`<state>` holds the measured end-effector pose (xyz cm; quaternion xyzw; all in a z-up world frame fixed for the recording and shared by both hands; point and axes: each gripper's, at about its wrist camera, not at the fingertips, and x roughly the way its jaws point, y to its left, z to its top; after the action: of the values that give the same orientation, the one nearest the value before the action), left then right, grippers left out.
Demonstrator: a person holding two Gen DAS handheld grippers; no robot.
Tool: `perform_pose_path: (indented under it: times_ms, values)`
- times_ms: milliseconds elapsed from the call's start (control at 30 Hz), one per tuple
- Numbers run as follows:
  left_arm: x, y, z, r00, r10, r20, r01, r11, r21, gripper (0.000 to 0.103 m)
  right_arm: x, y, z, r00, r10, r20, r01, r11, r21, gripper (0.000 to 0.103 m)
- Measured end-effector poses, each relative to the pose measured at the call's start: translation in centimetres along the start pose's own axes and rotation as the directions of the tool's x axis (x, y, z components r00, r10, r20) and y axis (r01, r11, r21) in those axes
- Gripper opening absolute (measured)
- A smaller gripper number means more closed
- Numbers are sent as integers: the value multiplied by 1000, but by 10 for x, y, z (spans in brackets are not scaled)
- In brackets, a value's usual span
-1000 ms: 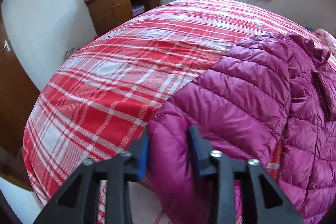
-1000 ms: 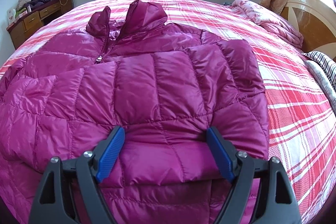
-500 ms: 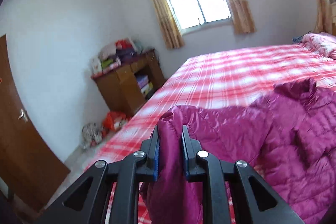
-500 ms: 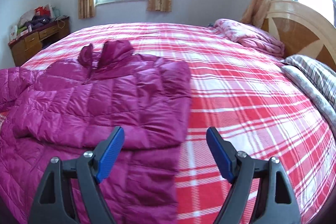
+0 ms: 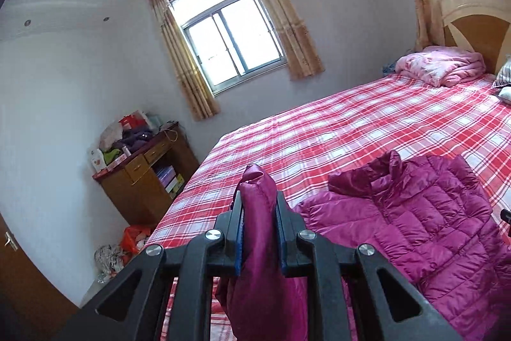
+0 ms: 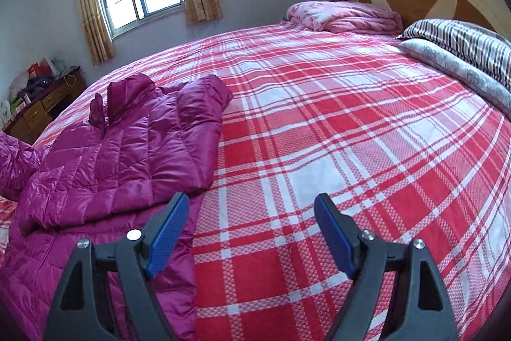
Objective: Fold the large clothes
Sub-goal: 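Lift the sleeve with the left tool and fold it across the jacket body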
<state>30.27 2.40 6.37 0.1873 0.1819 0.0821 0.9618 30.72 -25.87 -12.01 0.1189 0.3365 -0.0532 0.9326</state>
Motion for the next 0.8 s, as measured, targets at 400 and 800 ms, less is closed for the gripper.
perform_pose_path:
  times_ms: [400, 800]
  values:
    - [26, -113, 13, 986, -164, -30, 166, 984, 61, 15, 8, 0, -5, 999, 15, -41, -15, 1000, -5, 83]
    - [50, -205, -5, 958, -267, -102, 277, 956, 101, 12, 12, 1, -7, 998, 8, -62, -9, 1000, -11, 83]
